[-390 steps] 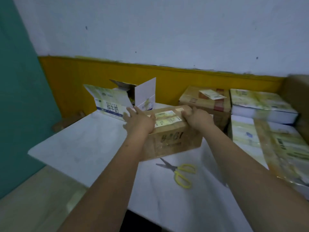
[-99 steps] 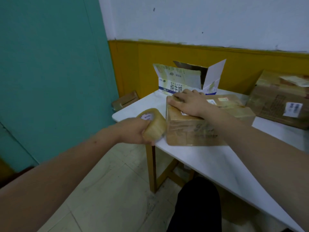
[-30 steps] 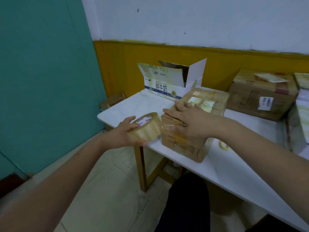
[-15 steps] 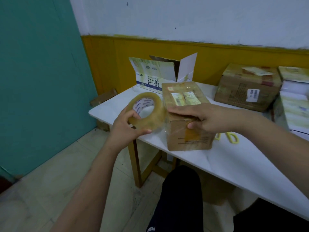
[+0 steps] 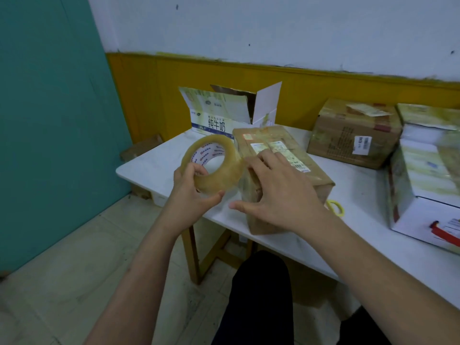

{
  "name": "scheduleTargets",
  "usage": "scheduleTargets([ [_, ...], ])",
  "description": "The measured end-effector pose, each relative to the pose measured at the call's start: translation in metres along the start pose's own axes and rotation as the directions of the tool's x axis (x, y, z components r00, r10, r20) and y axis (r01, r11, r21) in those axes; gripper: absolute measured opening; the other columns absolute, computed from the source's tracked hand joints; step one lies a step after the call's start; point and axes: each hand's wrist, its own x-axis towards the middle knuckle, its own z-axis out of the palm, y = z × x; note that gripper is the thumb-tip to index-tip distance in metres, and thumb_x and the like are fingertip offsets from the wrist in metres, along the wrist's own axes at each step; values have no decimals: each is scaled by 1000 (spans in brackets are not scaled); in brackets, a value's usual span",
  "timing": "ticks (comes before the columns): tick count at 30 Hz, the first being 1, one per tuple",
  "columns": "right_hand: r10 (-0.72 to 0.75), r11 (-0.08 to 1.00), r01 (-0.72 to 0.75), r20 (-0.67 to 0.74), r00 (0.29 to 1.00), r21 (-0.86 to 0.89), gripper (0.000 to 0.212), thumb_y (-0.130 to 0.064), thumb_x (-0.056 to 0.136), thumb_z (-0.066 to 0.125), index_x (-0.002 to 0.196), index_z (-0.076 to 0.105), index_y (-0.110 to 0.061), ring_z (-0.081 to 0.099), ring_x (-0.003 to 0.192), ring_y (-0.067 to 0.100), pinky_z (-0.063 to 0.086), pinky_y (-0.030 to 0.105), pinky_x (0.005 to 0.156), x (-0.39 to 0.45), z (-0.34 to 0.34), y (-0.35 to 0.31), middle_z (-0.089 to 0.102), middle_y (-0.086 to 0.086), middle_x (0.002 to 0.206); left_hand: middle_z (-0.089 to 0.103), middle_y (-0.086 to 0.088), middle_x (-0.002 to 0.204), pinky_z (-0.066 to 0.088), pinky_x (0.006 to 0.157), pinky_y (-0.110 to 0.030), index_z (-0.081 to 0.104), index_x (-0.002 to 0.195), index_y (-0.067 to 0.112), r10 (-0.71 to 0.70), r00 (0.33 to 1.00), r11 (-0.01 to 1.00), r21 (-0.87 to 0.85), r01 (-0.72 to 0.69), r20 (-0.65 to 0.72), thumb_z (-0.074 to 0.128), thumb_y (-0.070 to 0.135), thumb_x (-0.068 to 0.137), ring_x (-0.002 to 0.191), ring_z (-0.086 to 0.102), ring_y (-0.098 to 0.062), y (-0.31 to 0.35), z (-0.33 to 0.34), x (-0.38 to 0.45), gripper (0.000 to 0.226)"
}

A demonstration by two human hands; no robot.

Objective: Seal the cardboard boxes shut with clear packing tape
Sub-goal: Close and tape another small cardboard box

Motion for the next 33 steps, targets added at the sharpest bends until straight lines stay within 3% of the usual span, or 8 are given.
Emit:
scheduleTargets([
  [3,60,996,-66,-96,994,-56,58,-58,77,62,127,57,-28,45,125,26,46,44,100,-4,6,2,49,5,136,45,6,133,56,88,-25,42,127,34,48,995,992,-116,-59,-92,92,34,70,120,55,-18,-4,0,0,76],
  [5,52,989,-67,-118,992,-129,56,-52,76,59,128,59,-30,46,132,33,23,54,119,-6,9,4,55,9,141,41,4,138,54,82,-15,26,148,34,-2,987,978,-204,-31,-159,96,33,64,119,57,-20,-3,5,-1,110],
  [8,50,995,-54,-55,997,-78,58,-46,80,58,136,54,-29,55,127,24,20,41,120,-8,6,11,61,3,136,33,5,141,50,99,-26,6,160,34,-85,982,970,-240,44,-166,95,46,53,127,47,-12,-1,14,-5,140],
  [12,62,996,-66,-63,996,-56,61,-44,82,62,136,56,-18,62,118,26,44,32,100,-15,0,20,69,6,125,35,7,142,39,112,-24,31,150,27,-88,985,959,-280,43,-152,96,40,57,128,39,1,1,30,-15,114],
  [16,-15,999,17,-33,999,48,65,-46,79,48,139,58,-21,53,131,17,36,26,105,-23,-5,34,56,-2,142,46,9,142,47,109,-27,32,147,24,-102,963,935,-353,7,-250,98,31,59,131,47,-4,10,39,-14,111],
  [20,-61,988,55,38,997,146,73,-54,76,39,143,52,-28,45,136,7,29,22,108,-25,-9,50,49,-11,147,34,5,145,36,109,-10,25,149,20,-149,904,936,-353,-2,-401,100,36,51,133,37,-3,25,51,-4,125],
  [26,-88,961,87,-8,996,263,68,-52,74,50,137,58,-29,35,125,-12,24,12,105,-31,-20,74,44,-22,136,15,5,160,30,122,-33,-3,158,25,-37,995,918,-396,-4,-95,79,32,85,147,25,-7,17,42,-12,111],
  [33,-81,944,61,50,995,323,72,-53,71,48,138,57,-29,45,133,5,33,30,113,-33,-21,76,50,-15,142,42,8,145,45,107,-22,19,156,24,-97,986,937,-346,45,-136,94,34,63,129,45,-4,28,33,-13,121],
])
